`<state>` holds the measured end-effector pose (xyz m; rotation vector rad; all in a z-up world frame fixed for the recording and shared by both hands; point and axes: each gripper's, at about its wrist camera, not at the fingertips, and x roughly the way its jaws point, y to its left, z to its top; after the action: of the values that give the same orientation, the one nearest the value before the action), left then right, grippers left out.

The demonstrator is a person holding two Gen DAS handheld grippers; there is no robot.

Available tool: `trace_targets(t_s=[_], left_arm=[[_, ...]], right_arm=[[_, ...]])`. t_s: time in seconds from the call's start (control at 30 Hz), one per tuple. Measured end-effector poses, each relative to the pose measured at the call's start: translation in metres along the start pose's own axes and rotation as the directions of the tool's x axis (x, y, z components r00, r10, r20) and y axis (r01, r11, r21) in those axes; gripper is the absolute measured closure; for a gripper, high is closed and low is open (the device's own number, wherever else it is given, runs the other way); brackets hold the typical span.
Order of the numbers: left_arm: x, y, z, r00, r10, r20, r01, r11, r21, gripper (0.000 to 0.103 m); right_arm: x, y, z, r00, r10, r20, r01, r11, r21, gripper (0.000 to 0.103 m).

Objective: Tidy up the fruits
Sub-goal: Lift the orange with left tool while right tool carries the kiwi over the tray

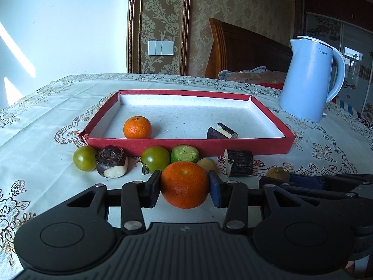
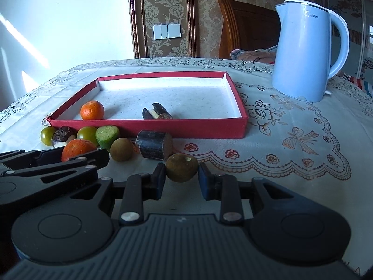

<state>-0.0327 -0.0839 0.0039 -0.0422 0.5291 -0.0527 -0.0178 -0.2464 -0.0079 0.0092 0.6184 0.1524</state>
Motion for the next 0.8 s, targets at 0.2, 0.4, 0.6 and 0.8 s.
trace_targets(t_s=[0.2, 0.4, 0.6, 0.8], left_arm=[[-0.004, 0.011, 0.006, 1.000, 0.019, 0.019, -0.019, 1.000, -0.017, 0.061], [-0.007, 0.019, 0.017, 0.998, 0.036, 0.044, -0.035, 0.999, -0.022, 0.061], [-0.007, 0.023, 0.034, 0.995, 0.056, 0.081, -0.055, 0.998, -0.017, 0.061], [-0.001, 0.030, 0.050, 0.991, 0.079, 0.106, -0.078, 0.997, -0.022, 0.061]], right_arm=[[-0.002, 0.011, 0.007, 1.000, 0.013, 0.017, -0.013, 1.000, -0.021, 0.074], [0.000, 0.021, 0.019, 0.999, 0.026, 0.038, -0.024, 0.999, -0.043, 0.074], [0.006, 0.028, 0.032, 0.998, 0.039, 0.054, -0.036, 0.998, -0.051, 0.074], [0.011, 0.030, 0.049, 0.996, 0.044, 0.080, -0.039, 0.997, -0.061, 0.074]])
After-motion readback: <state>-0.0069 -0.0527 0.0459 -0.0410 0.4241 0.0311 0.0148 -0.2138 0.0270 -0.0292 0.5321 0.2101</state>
